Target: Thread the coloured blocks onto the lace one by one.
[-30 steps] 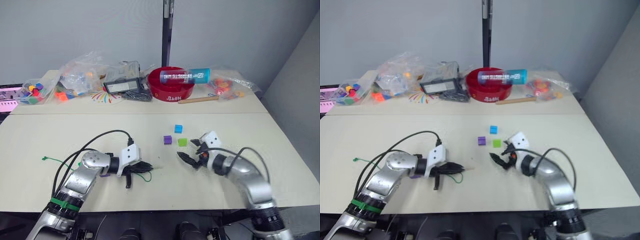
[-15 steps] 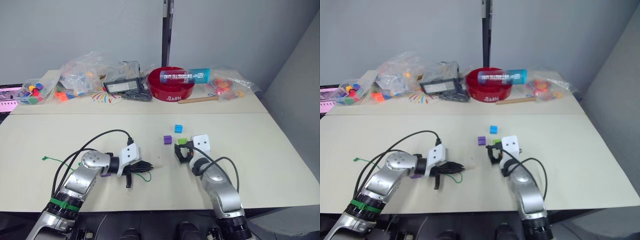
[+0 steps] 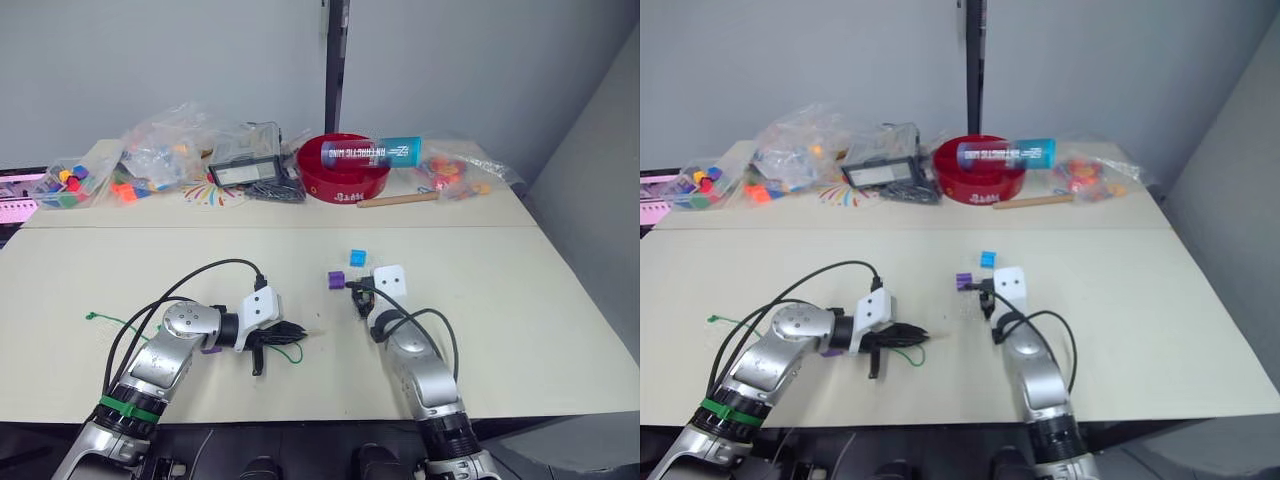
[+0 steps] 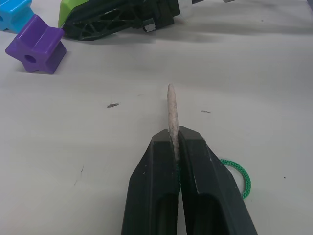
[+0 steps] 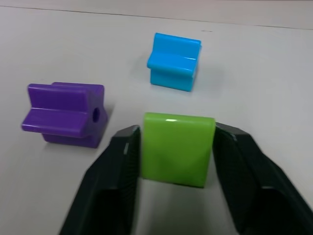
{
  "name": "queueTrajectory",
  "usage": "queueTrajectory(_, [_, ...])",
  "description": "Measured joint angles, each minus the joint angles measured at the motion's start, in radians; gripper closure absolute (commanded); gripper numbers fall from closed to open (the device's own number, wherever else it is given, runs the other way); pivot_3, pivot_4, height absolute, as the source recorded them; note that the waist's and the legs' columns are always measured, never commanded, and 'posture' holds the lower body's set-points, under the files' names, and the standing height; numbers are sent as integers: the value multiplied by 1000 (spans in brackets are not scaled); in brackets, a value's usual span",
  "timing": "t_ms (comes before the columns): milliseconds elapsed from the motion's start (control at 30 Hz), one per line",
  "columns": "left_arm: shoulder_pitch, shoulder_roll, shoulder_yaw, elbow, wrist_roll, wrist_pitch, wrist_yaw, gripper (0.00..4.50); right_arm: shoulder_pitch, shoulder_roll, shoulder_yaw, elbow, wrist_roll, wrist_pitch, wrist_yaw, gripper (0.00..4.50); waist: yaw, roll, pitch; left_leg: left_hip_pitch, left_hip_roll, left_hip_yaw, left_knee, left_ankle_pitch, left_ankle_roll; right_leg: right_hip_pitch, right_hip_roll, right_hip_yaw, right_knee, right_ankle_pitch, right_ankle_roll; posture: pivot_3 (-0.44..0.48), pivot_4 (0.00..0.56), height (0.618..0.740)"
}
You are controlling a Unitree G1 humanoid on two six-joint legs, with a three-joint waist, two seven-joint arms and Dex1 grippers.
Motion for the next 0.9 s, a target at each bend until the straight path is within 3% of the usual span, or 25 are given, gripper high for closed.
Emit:
queueTrajectory(300, [0, 2, 0, 0, -1, -1, 0, 4500, 87, 7, 17, -133, 0, 69, -15, 3335, -1, 0, 0, 0, 0, 0, 0, 0, 0, 0, 0, 0, 0, 0, 0, 0, 150, 731])
queueTrajectory(500, [-2, 12, 1, 5, -3, -3, -3, 4500, 360, -74, 164, -514, 34, 253, 75, 3335, -4, 0, 0, -1, 0, -1, -2, 0, 0, -1, 0, -1, -1, 0, 0, 0, 150, 731])
queueTrajectory(700, [-6, 12, 1, 7, -3, -16, -15, 4500, 362, -72, 141, -550, 81, 342, 110, 3335, -2, -1, -1, 2, 1, -1, -2, 0, 0, 2, 1, -1, -1, 0, 0, 0, 150, 731])
queueTrajectory(767, [-6, 12, 1, 7, -3, -17, -20, 4500, 369, -47, 127, -555, 96, 358, 110, 2298, -4, -2, -1, 2, 1, -1, -2, 0, 0, 1, 1, -1, -1, 0, 0, 0, 150, 731])
queueTrajectory(900, [-6, 13, 1, 7, -3, -17, -21, 4500, 375, -49, 123, -569, 126, 366, 129, 950, -2, -2, -1, 2, 1, -1, -2, 0, 0, 1, 1, -1, -1, 0, 0, 0, 150, 731])
